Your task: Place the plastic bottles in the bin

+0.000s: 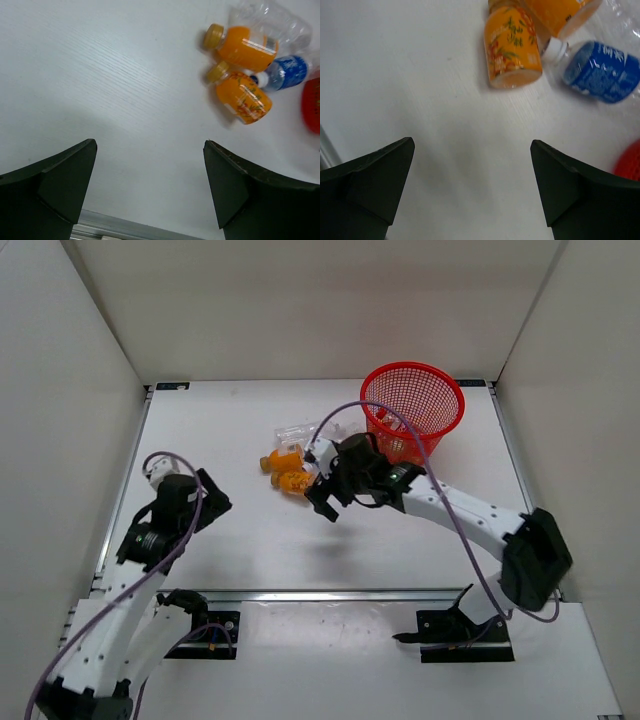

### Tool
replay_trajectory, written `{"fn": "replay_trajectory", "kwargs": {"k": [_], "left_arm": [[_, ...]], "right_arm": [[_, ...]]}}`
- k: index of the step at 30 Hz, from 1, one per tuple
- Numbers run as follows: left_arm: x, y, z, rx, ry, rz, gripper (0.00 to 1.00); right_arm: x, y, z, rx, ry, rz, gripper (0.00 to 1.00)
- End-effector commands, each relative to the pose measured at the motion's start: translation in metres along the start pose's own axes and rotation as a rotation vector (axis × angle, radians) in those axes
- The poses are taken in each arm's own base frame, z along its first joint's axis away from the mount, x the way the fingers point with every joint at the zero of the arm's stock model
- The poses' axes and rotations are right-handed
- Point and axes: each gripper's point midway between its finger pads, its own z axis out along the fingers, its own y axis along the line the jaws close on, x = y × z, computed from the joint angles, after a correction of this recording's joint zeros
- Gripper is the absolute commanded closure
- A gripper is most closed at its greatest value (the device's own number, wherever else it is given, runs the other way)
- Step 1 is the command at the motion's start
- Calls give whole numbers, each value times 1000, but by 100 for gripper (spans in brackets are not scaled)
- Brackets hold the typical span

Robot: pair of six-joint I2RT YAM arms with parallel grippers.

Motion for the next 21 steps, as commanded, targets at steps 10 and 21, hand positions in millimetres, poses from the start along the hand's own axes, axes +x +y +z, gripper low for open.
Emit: {"fn": "replay_trajectory", "kwargs": {"k": [10, 21], "left_arm": [[21, 9, -23, 70, 34, -25, 1], [8, 15, -19, 11, 20, 33, 2]], "right_arm": [[-49, -26, 112, -68, -38, -158, 1], [-3, -22, 145, -58, 41, -109, 30]]}}
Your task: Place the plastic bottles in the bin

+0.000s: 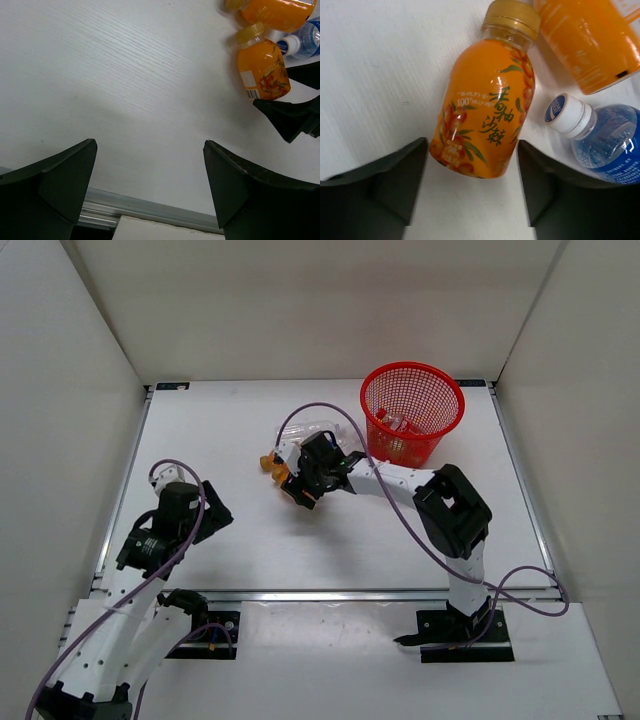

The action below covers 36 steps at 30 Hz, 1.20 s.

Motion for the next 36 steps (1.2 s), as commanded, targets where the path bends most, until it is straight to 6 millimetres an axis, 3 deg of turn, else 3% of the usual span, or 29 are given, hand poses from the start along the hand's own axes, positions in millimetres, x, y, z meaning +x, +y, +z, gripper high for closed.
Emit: {"fn": "replay_trajectory", "kwargs": {"k": [1, 3, 7, 11, 14, 17, 18, 20, 23, 26, 28, 32, 36], "left_arm": [[-12, -7, -3, 20, -27, 8, 1], [-9, -7, 1, 16, -13, 11, 2], [-10, -10, 4, 25, -15, 10, 1], [-16, -13, 4, 30, -24, 7, 1], [-20, -18, 2, 41, -37, 9, 1], [-22, -18, 7, 32, -29, 15, 1], [-24, -23, 7, 47, -31, 25, 1], [-27, -29, 7, 74, -41, 33, 1], [-25, -40, 15, 99, -15, 66, 1], [-24, -53, 24, 123, 10, 109, 1], [-23, -69, 29, 163, 23, 128, 1], [-22, -106, 45, 229, 56, 197, 2], [-29, -143, 57, 279, 68, 273, 1]], "right_arm": [[-18, 7, 2, 9, -69, -13, 39], [-19, 11, -2, 1, -81, 7, 54], [-32, 15, -16, -23, -145, 44, 58], [-46, 19, -32, -12, -186, 30, 73], [-68, 21, -62, 6, -242, -3, 78], [-98, 19, -109, 41, -360, -32, 81], [-101, 19, -117, 61, -382, -36, 82], [-116, 3, -157, 155, -462, -21, 83], [-121, -29, -203, 289, -518, 7, 81], [-111, -76, -245, 456, -529, 65, 80], [-92, -115, -271, 571, -514, 128, 80], [-44, -172, -302, 704, -490, 327, 77], [-2, -201, -296, 706, -423, 517, 69]]}}
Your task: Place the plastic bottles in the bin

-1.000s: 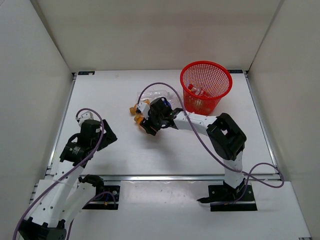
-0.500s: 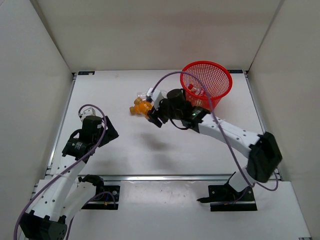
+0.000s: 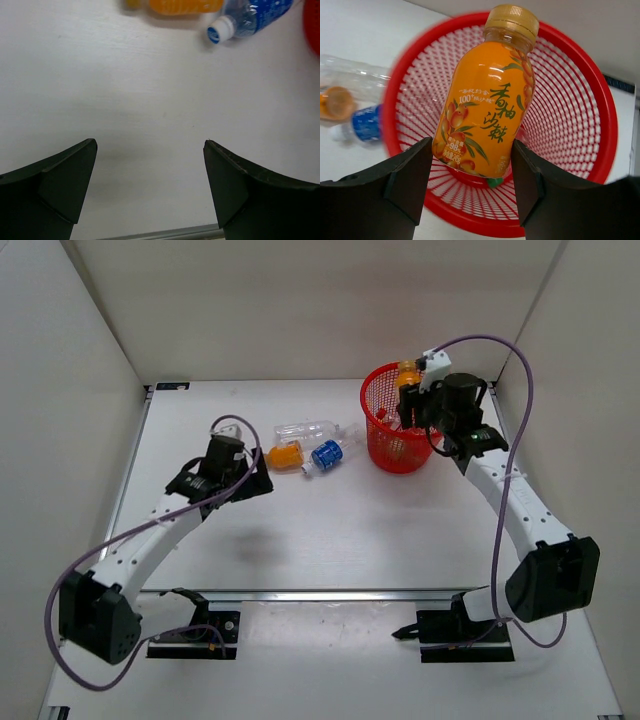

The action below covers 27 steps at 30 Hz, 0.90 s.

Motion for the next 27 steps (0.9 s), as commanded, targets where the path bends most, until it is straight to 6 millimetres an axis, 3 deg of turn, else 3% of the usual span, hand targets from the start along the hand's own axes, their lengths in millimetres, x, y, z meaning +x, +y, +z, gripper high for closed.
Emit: {"fn": "replay_trajectory", "kwargs": {"k": [1, 2, 3, 4, 6, 8, 9, 11, 12, 14, 15, 17, 18, 19, 20, 21, 23, 27], "left_arm": [[-37, -43, 1, 114, -77, 70, 2], [-35, -47, 10, 112, -56, 101, 2], [-41, -55, 15, 116, -47, 126, 1], [-48, -67, 13, 141, -55, 147, 2], [-44, -79, 30, 159, 3, 235, 1], [-55, -108, 31, 213, 4, 308, 1], [-48, -109, 42, 213, 45, 358, 1], [-57, -134, 44, 252, 41, 435, 1], [-47, -136, 58, 248, 79, 481, 1], [-49, -155, 78, 284, 118, 538, 1], [-56, -167, 77, 309, 110, 548, 1], [-49, -174, 104, 287, 145, 586, 1], [-56, -183, 104, 302, 135, 595, 1], [-49, -182, 120, 284, 164, 611, 1], [-47, -189, 128, 294, 184, 621, 1], [-54, -199, 126, 317, 170, 626, 1], [-52, -198, 144, 268, 189, 637, 1], [-44, -198, 157, 273, 199, 675, 1]], "right_arm": [[5, -20, 5, 48, 36, 113, 59], [6, -20, 7, 58, 35, 116, 48], [5, -22, 5, 69, 27, 107, 27], [-1, -24, 2, 80, 3, 106, 18], [-9, -35, -4, 109, -1, 126, 9], [-18, -47, -12, 141, -5, 164, 1], [-22, -55, -16, 158, -6, 169, 0], [-35, -63, -34, 184, -42, 196, 0], [-31, -67, -40, 199, -37, 203, 1], [-34, -75, -62, 234, -64, 199, 1], [-29, -75, -68, 241, -55, 203, 1], [-27, -85, -90, 287, -72, 217, 0], [-19, -91, -99, 313, -59, 219, 1], [-6, -97, -103, 331, -35, 238, 1], [-10, -94, -110, 324, -55, 233, 0], [-1, -104, -120, 363, -43, 252, 1], [16, -116, -135, 414, -9, 276, 1], [30, -119, -153, 450, -3, 270, 0]]}}
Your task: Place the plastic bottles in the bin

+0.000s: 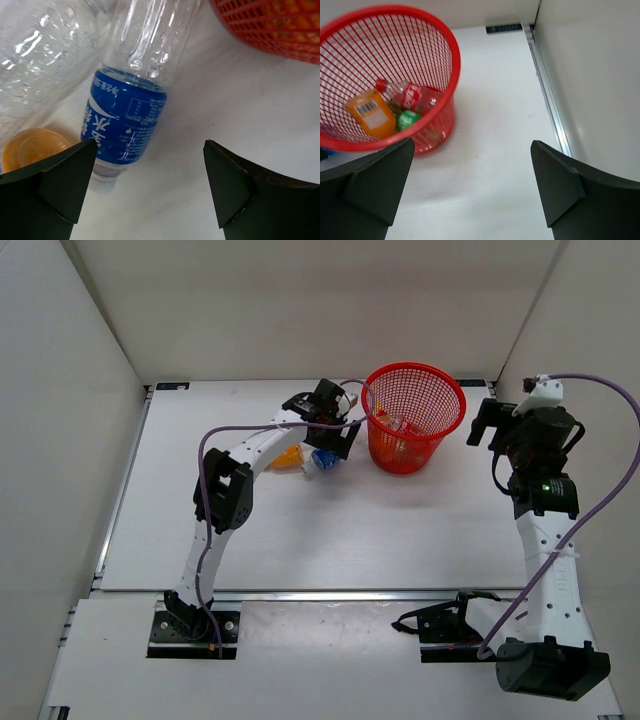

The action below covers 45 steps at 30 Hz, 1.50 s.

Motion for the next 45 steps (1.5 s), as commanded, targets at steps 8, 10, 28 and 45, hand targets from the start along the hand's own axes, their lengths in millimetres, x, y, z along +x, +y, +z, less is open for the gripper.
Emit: {"fn": "replay_trajectory", "kwargs": {"k": [8, 10, 28, 45], "left_arm": [[6, -5, 18, -2, 30, 74, 1], [9, 1, 23, -29, 41, 78, 2], [12, 7, 2, -94, -41, -51, 41], [-187, -38, -197, 83, -788, -253, 41]], "right_arm": [[36, -21, -21, 109, 96, -12, 0], [36, -15, -23, 81, 90, -18, 1], [57, -20, -30, 137, 140, 10, 1], [145, -26, -35, 156, 286, 88, 0]]}}
